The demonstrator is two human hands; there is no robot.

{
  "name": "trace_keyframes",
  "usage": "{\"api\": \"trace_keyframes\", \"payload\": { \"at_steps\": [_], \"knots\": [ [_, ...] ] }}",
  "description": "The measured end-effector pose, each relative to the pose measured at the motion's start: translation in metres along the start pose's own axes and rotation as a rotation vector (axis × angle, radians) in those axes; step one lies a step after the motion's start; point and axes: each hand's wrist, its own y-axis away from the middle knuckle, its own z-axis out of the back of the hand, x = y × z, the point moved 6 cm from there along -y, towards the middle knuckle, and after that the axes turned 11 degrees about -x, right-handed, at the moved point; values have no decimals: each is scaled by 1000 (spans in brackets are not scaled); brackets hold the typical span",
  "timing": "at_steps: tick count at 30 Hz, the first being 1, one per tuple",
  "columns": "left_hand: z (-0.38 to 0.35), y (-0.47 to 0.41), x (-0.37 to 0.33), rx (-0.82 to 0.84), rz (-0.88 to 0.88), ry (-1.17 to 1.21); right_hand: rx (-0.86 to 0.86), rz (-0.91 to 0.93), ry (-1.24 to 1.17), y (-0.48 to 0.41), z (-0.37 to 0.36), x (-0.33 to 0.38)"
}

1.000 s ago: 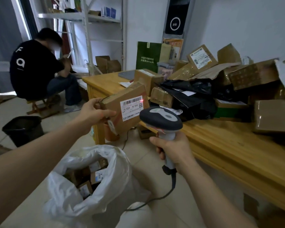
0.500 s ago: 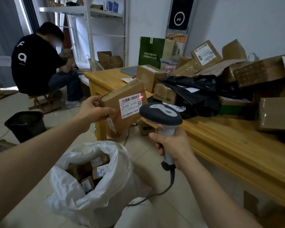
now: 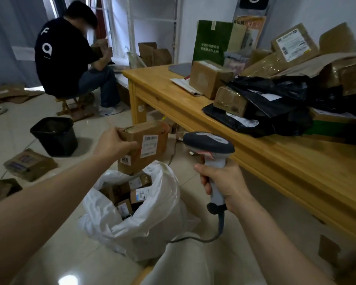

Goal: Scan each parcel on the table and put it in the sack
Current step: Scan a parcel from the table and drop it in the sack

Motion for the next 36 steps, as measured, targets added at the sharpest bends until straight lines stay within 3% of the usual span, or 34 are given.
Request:
{"api": "trace_keyframes", "payload": {
  "at_steps": [8,13,16,19,26,36],
  "knots": [
    [-38,-15,112,53,101,-444,43,-171,25,-31,-39,-49],
    [-71,-16,129,41,191,-472,55,-220,37,-48,-44,-61],
    [-99,-4,126,92,266,-373,35,-217,27,-55,-38,-59],
    [-124,5,90,156,212,-275,-3,-192,-29,-57,-26,-50],
    [-159,10,-77,212,-164,11,-179,-68,-208,-59,30,-6],
    [-193,52,-280,181,-725,33,-383,-12,-346,-57,140,33]
  ]
}}
